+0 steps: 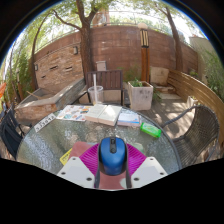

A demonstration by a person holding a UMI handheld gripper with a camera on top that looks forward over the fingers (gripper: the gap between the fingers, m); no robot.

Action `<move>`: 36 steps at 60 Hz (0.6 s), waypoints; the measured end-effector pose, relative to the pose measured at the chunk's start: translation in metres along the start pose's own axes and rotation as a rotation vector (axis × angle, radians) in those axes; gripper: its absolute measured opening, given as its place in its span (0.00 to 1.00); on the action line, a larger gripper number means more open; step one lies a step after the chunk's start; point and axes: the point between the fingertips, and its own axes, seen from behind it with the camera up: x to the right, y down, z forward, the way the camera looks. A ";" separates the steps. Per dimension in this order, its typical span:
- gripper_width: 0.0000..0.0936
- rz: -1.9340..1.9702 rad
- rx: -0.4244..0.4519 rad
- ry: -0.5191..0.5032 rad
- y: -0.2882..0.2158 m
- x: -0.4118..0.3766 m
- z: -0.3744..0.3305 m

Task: Arrange mouse

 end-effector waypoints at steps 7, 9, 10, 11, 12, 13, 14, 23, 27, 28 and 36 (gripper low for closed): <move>0.45 -0.028 -0.103 -0.030 0.051 -0.017 0.025; 0.48 -0.031 -0.121 -0.033 0.058 -0.019 0.028; 0.49 -0.035 -0.133 -0.029 0.063 -0.018 0.029; 0.50 -0.039 -0.143 -0.025 0.069 -0.015 0.036; 0.51 -0.044 -0.149 -0.018 0.074 -0.017 0.034; 0.53 -0.050 -0.155 -0.011 0.077 -0.016 0.033; 0.54 -0.055 -0.157 -0.003 0.077 -0.016 0.030; 0.88 -0.085 -0.126 0.046 0.052 -0.013 -0.008; 0.92 -0.094 -0.088 0.065 0.037 -0.016 -0.040; 0.91 -0.097 -0.082 0.072 0.034 -0.017 -0.049; 0.91 -0.091 -0.061 0.098 0.011 -0.035 -0.124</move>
